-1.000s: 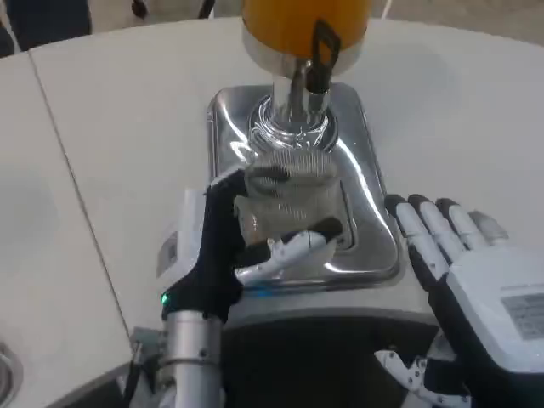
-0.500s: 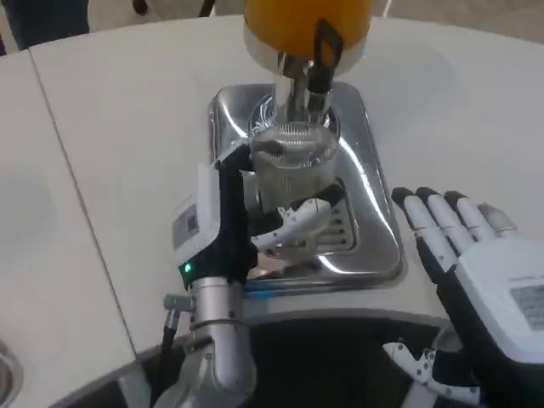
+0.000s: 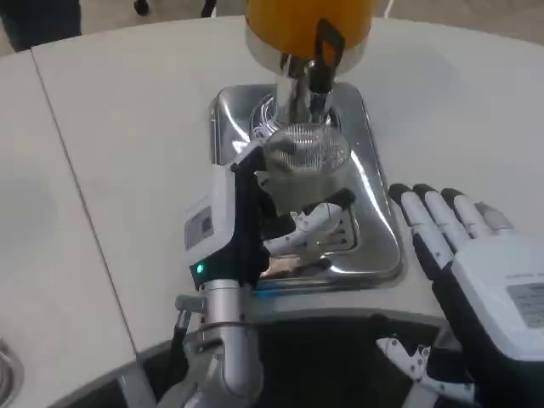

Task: Grasp the cup under the faucet to collect the drink, then remove the cup.

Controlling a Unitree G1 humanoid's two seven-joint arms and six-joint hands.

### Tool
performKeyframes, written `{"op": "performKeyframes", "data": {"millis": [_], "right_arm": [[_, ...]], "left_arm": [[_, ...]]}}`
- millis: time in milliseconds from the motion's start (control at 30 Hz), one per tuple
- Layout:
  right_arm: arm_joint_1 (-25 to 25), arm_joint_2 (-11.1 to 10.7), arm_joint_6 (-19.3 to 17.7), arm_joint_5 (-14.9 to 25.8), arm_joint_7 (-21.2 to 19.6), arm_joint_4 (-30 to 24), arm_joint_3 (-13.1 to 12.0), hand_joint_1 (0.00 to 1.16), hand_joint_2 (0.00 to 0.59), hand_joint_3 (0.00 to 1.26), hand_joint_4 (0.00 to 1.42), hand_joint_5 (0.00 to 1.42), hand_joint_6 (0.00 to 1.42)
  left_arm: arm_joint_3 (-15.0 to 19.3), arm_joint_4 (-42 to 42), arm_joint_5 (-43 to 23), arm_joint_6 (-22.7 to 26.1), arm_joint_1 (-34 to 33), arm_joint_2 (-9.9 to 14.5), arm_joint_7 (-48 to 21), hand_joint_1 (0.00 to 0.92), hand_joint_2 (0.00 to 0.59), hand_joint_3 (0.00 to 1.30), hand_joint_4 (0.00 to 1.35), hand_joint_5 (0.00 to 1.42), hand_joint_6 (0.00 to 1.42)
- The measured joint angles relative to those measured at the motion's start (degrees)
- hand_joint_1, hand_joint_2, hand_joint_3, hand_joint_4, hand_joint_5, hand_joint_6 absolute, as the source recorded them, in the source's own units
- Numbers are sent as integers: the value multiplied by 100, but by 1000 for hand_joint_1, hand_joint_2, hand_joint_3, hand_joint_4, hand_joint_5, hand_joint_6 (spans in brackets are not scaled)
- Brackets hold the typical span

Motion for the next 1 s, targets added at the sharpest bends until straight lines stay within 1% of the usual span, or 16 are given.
{"op": "performKeyframes", "data": {"millis": [33, 133, 233, 300, 367, 467, 533, 667, 733, 867, 967, 1000], "right_arm": [[0, 0, 0, 0, 6, 1, -5, 561, 375, 0, 0, 0, 45], [11, 9, 1, 0, 15, 1, -15, 560, 376, 0, 0, 0, 46], [48, 30, 1, -1, 15, 1, 0, 559, 378, 0, 0, 0, 46], [71, 45, 1, -25, 15, 1, 47, 560, 380, 0, 0, 0, 47], [77, 51, 0, -23, 16, 1, 97, 564, 380, 0, 0, 0, 47], [79, 61, 0, -13, 16, 2, 135, 568, 379, 0, 0, 0, 47], [74, 63, 0, 0, 16, 6, 136, 571, 378, 0, 0, 0, 47], [64, 54, 0, 72, 16, 9, 120, 575, 378, 0, 0, 0, 47], [63, 49, 0, 84, 15, 11, 107, 577, 378, 0, 0, 0, 47], [43, 167, 0, 105, -49, 59, 190, 579, 379, 0, 0, 0, 47], [26, 287, 6, 243, -105, 58, 214, 577, 382, 0, 0, 0, 47], [26, 376, 50, 321, -117, 54, 216, 577, 383, 0, 0, 0, 47]], "left_arm": [[0, 0, -20, -10, 0, 0, -1, 446, 62, 418, 480, 895, 1177], [-16, 4, -19, -18, 0, 9, -2, 444, 61, 392, 435, 841, 1033], [-8, 4, -86, -72, 0, 35, -80, 452, 57, 367, 389, 790, 964], [-10, -26, -148, -163, 7, 115, -245, 454, 57, 345, 364, 758, 911], [-30, -114, -147, -195, 55, 186, -345, 455, 56, 331, 335, 724, 868], [-35, -306, -147, -239, 195, 267, -451, 452, 48, 310, 308, 702, 843], [-33, -405, -150, -260, 263, 326, -500, 449, 47, 299, 295, 686, 826], [-15, -609, -166, -254, 378, 403, -650, 448, 46, 254, 234, 619, 735], [-11, -776, -158, -249, 475, 501, -717, 443, 42, 240, 210, 598, 695], [56, -1091, -169, -178, 631, 659, -890, 449, 50, 212, 174, 551, 638], [129, -1596, -159, -76, 940, 839, -1051, 465, 58, 182, 130, 475, 533], [186, -1872, -141, -19, 1101, 945, -1114, 467, 63, 171, 119, 451, 499]]}}
